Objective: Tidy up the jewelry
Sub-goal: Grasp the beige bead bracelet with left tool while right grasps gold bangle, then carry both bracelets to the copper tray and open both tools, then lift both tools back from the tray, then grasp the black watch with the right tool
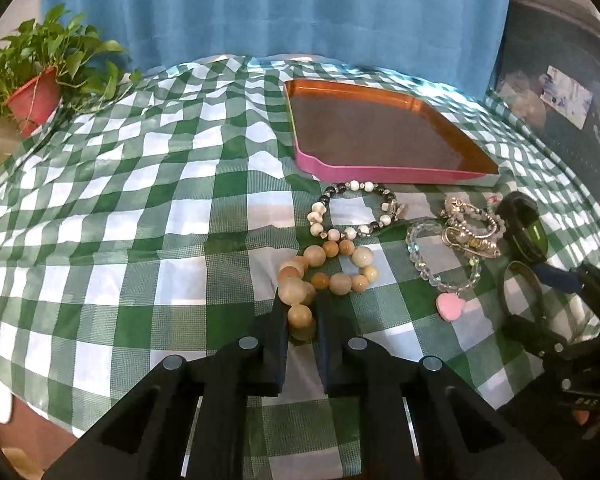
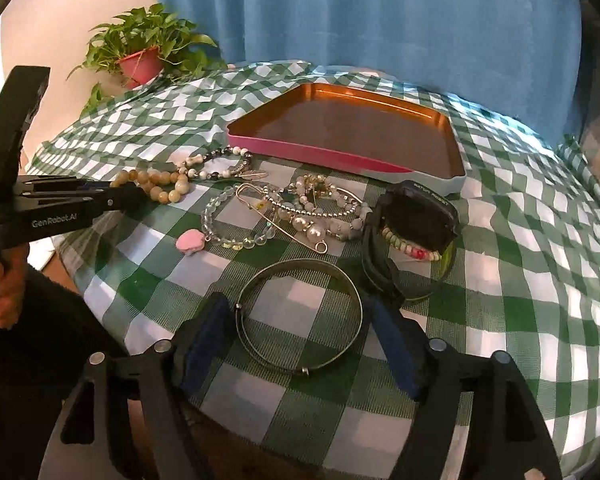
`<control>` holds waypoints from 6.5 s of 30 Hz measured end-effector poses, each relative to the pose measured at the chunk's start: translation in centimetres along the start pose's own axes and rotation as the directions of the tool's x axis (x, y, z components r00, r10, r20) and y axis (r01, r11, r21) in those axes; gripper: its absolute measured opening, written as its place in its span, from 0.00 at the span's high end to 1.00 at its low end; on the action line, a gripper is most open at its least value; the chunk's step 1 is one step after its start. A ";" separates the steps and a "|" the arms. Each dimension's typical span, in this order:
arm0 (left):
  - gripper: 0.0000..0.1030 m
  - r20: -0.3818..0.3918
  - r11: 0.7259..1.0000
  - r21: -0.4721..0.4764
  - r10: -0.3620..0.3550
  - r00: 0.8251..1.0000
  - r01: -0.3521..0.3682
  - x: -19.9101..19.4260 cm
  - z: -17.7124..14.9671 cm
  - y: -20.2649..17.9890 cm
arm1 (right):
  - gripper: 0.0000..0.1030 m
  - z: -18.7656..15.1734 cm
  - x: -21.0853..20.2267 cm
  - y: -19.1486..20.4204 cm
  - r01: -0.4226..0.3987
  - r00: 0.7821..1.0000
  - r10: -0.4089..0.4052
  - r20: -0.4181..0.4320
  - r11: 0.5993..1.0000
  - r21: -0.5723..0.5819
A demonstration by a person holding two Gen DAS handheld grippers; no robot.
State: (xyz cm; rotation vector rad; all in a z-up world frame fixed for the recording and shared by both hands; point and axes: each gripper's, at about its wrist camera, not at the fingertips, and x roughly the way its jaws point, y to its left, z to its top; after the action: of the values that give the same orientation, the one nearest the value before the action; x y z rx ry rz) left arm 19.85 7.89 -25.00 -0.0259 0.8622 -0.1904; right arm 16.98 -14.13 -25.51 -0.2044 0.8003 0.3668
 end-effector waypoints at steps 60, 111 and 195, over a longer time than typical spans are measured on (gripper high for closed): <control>0.87 0.348 0.970 0.131 -0.236 0.907 0.203 -13.7 11.5 -12.2 | 0.42 9.8 -18.8 -3.0 0.068 0.869 -0.127 0.479 0.988 0.138; 0.82 -0.031 0.990 -0.104 -0.094 0.995 0.091 11.6 13.9 -4.0 | 0.28 13.7 8.6 -9.3 0.027 0.999 -0.031 0.016 0.982 0.188; 0.81 -0.075 0.990 0.065 -0.118 0.990 0.123 2.2 2.7 -6.3 | 0.83 1.9 -0.8 -9.2 -0.022 1.000 0.015 0.028 0.957 0.288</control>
State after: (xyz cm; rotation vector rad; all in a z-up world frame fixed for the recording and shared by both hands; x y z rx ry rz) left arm 22.30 1.18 -24.22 -0.0060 0.9248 -0.3362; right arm 21.39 -22.19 -23.22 0.0814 0.8214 0.2653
